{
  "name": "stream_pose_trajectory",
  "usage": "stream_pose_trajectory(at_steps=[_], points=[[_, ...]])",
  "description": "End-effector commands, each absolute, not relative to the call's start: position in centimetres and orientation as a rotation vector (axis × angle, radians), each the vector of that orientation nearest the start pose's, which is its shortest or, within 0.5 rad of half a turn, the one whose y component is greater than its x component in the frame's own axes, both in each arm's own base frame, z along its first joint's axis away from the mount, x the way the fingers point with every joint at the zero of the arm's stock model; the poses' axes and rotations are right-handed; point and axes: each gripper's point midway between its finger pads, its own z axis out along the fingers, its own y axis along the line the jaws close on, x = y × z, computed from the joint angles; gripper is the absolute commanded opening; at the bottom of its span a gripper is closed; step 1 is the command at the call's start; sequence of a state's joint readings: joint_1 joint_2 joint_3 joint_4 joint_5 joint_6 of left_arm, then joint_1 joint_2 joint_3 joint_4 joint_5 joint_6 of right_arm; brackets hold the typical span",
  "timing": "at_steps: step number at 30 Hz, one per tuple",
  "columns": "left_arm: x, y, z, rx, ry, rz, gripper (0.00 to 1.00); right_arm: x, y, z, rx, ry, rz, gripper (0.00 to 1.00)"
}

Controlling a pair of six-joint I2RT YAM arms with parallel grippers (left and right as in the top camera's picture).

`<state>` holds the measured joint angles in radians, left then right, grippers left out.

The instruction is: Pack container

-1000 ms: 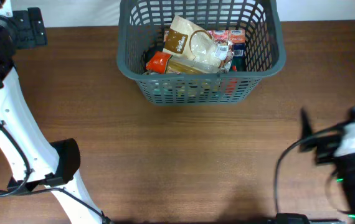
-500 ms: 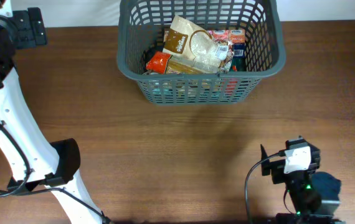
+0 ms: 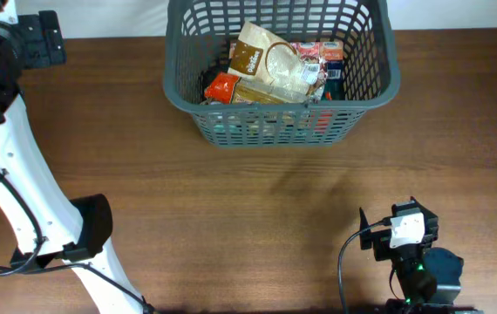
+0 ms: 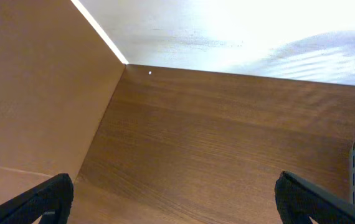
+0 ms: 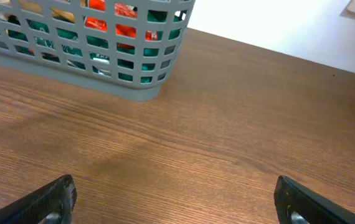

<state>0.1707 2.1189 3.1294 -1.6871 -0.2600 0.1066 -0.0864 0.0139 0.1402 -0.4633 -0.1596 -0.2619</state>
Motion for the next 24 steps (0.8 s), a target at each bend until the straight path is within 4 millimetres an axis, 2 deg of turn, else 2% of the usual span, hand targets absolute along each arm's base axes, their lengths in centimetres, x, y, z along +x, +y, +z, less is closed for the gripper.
stream_pose_trajectory(at_steps=[1, 20, 24], points=[[40.7, 11.7, 43.1, -0.238, 2.238, 0.441, 0.99, 22.3, 0.8, 12.6, -0.26, 1.88, -0.068, 0.99], [40.8, 11.7, 43.1, -0.238, 2.238, 0.441, 0.99, 22.3, 0.8, 12.6, -0.26, 1.88, -0.068, 0.99], [39.5, 11.5, 44.7, -0.241, 2.197, 0.441, 0.99, 22.3, 0.8, 12.6, -0.26, 1.88, -0.068, 0.99]])
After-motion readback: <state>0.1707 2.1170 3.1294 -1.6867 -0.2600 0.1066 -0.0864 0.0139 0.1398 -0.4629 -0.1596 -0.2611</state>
